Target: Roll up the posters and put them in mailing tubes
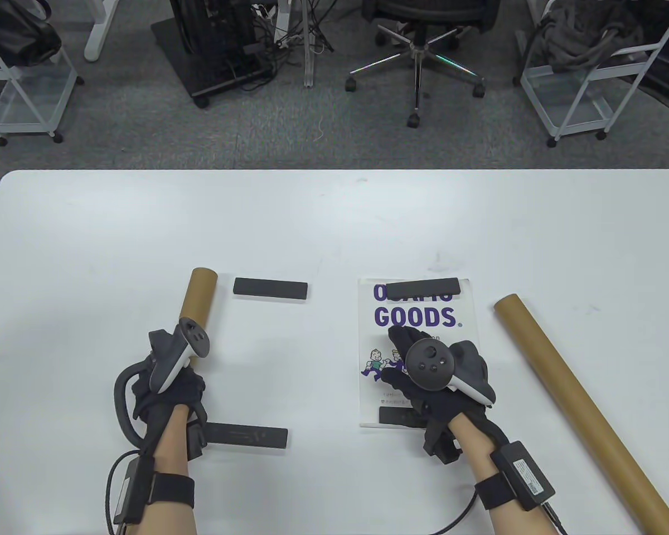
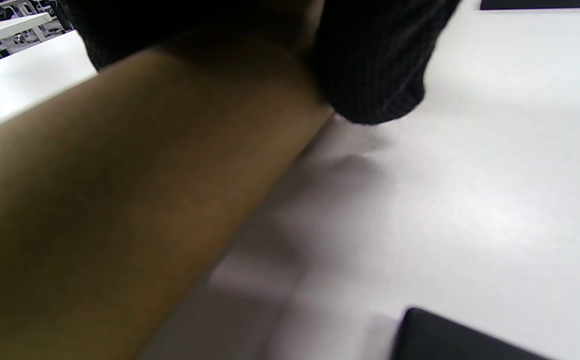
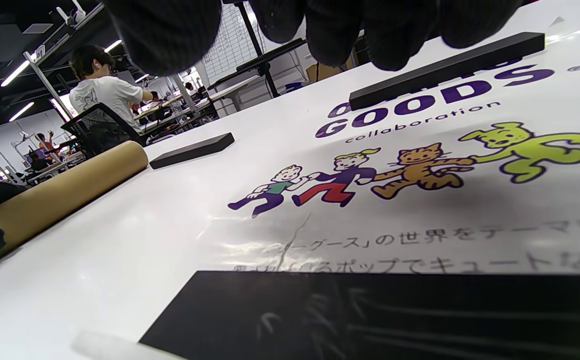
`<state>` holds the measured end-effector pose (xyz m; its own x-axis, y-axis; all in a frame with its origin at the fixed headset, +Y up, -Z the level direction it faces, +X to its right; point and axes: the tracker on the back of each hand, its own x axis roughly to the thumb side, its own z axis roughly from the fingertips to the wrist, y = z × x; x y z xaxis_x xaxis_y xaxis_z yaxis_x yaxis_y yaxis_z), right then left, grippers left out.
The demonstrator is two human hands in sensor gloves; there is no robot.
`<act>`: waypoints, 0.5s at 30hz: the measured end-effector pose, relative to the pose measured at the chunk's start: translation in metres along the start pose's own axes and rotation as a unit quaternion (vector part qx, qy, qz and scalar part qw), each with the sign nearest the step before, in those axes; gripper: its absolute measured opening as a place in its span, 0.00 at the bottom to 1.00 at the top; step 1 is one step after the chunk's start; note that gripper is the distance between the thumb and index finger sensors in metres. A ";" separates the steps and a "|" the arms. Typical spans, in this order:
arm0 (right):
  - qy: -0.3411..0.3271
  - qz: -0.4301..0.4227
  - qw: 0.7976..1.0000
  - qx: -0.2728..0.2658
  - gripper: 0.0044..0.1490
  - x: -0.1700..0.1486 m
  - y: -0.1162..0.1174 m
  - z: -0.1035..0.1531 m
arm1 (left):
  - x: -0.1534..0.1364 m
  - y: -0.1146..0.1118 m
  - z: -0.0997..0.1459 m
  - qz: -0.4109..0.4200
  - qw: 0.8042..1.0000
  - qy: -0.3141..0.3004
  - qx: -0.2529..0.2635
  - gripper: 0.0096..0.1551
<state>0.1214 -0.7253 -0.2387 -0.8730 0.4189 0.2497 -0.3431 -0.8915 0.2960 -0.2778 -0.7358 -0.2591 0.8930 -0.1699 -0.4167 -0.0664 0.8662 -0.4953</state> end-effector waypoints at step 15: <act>0.000 -0.003 1.000 0.001 0.51 0.001 0.001 0.000 | 0.008 0.031 0.038 0.036 0.988 -0.101 0.108 0.55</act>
<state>0.1205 -0.7263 -0.2379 -0.8706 0.4249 0.2481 -0.3484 -0.8884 0.2991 -0.2557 -0.6921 -0.2489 0.9615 -0.0251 -0.2735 -0.0563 0.9567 -0.2856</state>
